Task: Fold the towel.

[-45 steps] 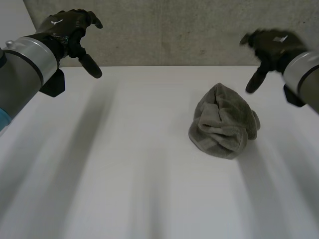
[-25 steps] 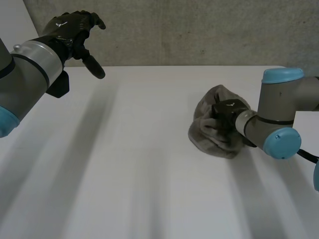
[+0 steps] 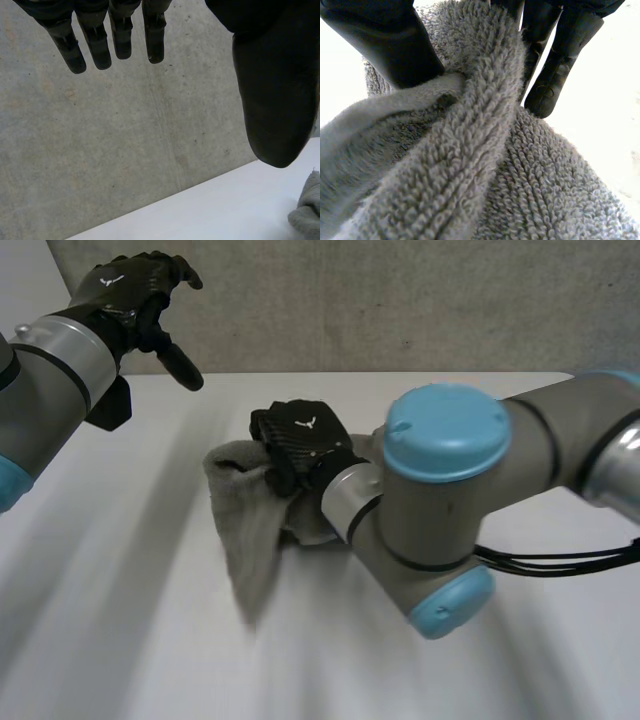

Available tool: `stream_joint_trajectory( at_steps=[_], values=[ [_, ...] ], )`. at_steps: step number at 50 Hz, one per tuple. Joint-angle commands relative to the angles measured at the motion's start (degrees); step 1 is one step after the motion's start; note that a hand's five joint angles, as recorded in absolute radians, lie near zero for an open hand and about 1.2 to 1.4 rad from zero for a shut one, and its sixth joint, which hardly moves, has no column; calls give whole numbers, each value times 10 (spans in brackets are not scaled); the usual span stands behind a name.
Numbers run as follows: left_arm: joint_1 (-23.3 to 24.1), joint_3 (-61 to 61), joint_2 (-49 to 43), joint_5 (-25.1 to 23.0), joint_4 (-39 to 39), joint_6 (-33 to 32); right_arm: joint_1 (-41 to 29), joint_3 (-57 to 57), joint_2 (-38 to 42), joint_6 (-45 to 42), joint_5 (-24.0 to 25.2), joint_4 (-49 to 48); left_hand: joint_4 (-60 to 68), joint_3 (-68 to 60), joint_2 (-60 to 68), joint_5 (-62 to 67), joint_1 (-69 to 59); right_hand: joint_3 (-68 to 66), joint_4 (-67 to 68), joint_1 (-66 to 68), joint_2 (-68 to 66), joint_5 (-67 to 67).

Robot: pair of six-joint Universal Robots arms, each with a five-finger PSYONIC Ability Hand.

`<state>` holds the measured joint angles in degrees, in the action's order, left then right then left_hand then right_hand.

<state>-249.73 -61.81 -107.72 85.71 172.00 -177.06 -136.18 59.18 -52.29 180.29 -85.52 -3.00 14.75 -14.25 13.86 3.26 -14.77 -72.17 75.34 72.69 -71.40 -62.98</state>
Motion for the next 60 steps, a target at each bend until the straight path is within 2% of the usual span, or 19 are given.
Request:
stream_joint_trajectory(
  at_steps=[1,3,5,12,14,17,22,28,33,38,44,53,60],
  values=[
    [6,-32,3,-1,-1,-3,3,-67,66,-78,-33,48,-44,39,-35,-29,44,379,-410,-384,371,387],
    [6,-45,6,-1,0,-5,8,-69,69,-101,-33,77,-44,39,-35,-29,44,588,-620,-593,580,596],
    [7,-72,9,-2,0,-5,13,-67,63,-109,-32,91,-44,39,-35,-29,44,622,-653,-627,614,630],
    [7,-145,17,-3,1,-10,53,-19,-11,-123,-25,128,-44,39,-35,-29,44,622,-653,-627,614,630],
    [7,-166,19,-6,1,-12,71,21,-48,-137,-23,130,-44,39,-35,-29,44,622,-653,-627,614,630],
    [6,-210,28,-18,1,-16,78,45,-65,-143,-23,130,-40,35,-31,-25,41,622,-653,-627,614,630],
    [9,-282,47,-26,10,-16,89,148,-112,-165,-26,117,-39,34,-30,-24,39,622,-653,-627,614,630],
    [25,-359,51,-18,85,-10,88,205,-117,-158,-27,67,-37,32,-28,-22,37,621,-653,-626,613,629],
    [43,-382,24,2,130,-9,83,240,-108,-160,-27,10,-34,29,-25,-19,34,549,-580,-554,541,557],
    [71,-383,-19,58,136,-8,75,242,-75,-166,-28,-30,-34,29,-25,-19,34,540,-572,-545,532,548],
    [84,-374,-46,71,149,-7,76,230,-53,-165,-23,-56,-34,29,-25,-19,34,540,-572,-545,532,548],
    [109,-322,-102,84,197,-6,76,165,22,-164,-7,-82,-32,27,-23,-17,32,481,-513,-486,474,489],
    [115,-257,-155,131,201,-11,75,104,78,-162,-4,-82,-34,29,-25,-19,34,357,-389,-362,349,365]
  ],
)
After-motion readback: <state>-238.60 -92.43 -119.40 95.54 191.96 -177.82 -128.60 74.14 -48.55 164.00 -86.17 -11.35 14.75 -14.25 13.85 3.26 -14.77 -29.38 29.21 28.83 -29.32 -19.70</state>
